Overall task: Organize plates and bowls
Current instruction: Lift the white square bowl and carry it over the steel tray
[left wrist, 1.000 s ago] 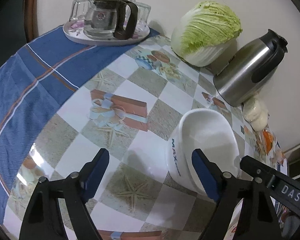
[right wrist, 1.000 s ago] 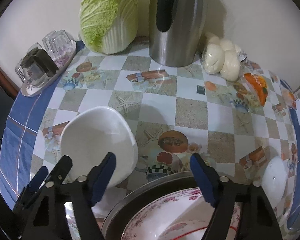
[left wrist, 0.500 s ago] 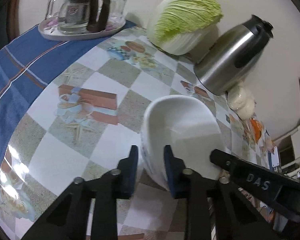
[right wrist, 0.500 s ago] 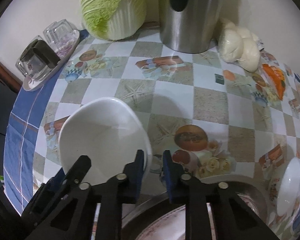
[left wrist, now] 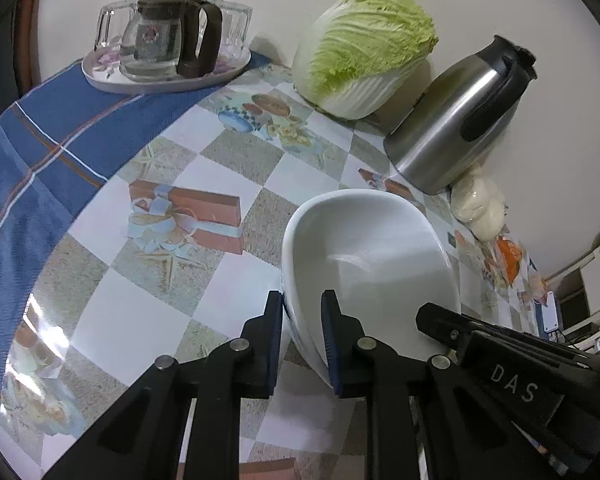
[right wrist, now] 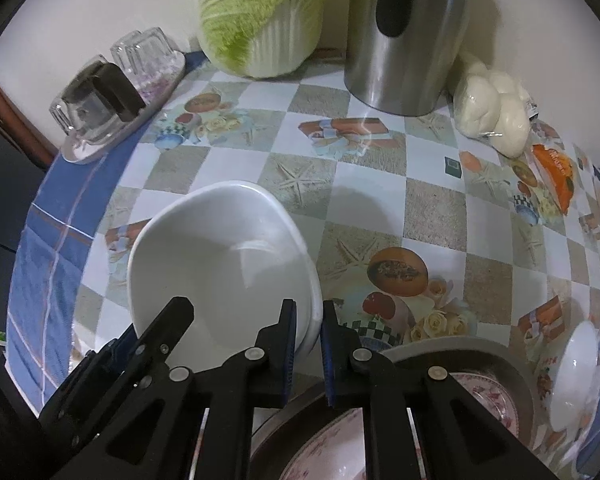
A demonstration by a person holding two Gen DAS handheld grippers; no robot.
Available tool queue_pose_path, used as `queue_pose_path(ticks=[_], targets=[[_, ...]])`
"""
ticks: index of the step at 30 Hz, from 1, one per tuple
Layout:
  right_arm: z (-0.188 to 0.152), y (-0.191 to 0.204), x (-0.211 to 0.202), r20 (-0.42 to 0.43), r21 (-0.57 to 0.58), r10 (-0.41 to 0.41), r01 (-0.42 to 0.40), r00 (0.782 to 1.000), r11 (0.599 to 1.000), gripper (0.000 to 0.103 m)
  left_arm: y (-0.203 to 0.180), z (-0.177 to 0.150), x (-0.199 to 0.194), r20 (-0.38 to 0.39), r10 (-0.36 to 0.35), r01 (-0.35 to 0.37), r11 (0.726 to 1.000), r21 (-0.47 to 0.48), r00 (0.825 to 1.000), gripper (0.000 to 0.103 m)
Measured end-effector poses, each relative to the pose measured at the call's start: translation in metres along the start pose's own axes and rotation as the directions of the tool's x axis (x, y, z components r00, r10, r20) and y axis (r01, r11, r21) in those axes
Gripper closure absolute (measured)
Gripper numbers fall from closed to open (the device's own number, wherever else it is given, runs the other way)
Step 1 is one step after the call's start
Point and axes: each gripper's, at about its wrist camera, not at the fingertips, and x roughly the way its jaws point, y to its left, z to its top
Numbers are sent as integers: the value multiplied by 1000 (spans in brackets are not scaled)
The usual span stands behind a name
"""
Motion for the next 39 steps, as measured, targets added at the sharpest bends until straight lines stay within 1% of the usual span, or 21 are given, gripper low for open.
queue_pose_path(ticks=[7,10,13,19,23,26,31,35,39], targets=[[-9,0,-40,56,-7,33,-33,998,999,90,-15,-1,-39,57,-4,2,1000,28,998,83],[-15,-5,-64,91,-5,51,-51,995,999,90,-26,-4,-61,94,0,-4,999,44,996,83],[-23,-11,-84,116,7,69,-70,991,998,90,-37,-7,-81,128,-12,3,998,68,992,83],[-42,-25,-127,185,15,105,-109,977,994,90,-58,-16,-118,180,-33,11,992,125,983,83],[-56,-32,-149,220,12,127,-133,967,991,90,-63,-26,-139,208,-58,29,989,142,976,83],[-69,-35,-163,254,5,131,-137,958,991,90,-71,-34,-150,229,-54,11,983,182,972,83],[-89,-40,-175,290,11,151,-161,945,987,90,-76,-49,-167,258,-51,-7,976,216,965,83],[-107,-50,-175,306,42,212,-236,928,971,89,-80,-61,-178,280,-31,-41,968,247,960,83],[-125,-62,-168,325,81,246,-286,913,955,89,-87,-71,-177,274,-17,-64,957,282,961,83]])
